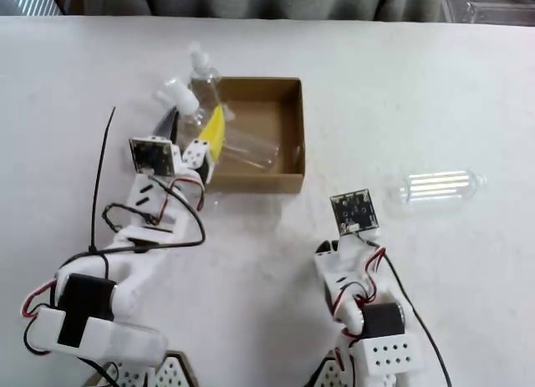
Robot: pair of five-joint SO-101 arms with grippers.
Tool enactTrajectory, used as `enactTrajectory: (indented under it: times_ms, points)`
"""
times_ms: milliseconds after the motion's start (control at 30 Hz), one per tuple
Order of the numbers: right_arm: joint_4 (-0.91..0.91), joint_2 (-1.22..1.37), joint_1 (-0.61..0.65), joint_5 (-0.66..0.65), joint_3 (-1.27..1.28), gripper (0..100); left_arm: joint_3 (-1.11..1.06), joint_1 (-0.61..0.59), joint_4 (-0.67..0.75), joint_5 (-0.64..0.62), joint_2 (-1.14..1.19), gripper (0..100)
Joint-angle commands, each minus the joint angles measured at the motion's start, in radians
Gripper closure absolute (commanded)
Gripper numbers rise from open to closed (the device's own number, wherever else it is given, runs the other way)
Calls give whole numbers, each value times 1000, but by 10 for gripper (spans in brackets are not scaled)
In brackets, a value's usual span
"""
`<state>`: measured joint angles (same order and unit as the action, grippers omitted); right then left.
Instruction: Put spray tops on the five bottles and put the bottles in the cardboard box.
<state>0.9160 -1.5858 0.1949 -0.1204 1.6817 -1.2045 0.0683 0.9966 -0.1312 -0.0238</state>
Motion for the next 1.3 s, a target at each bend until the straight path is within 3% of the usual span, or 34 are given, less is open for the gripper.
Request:
enactTrajectory:
  times_ms: [0,367,667,800,1267]
  points:
    - [1,-12,-5,0,14,984,5,-7,26,6,-12,979]
    - [1,-12,-5,-2,14,984,-66,-2,18,-2,-163,979]
    - [1,-12,-5,-2,14,984,-74,-8,-74,-3,-349,979]
    - [1,-12,-7,-2,14,984,-74,-8,-256,-5,-513,979]
    - [-1,-12,-13,-2,14,984,-72,-47,-1089,-5,-1213,979]
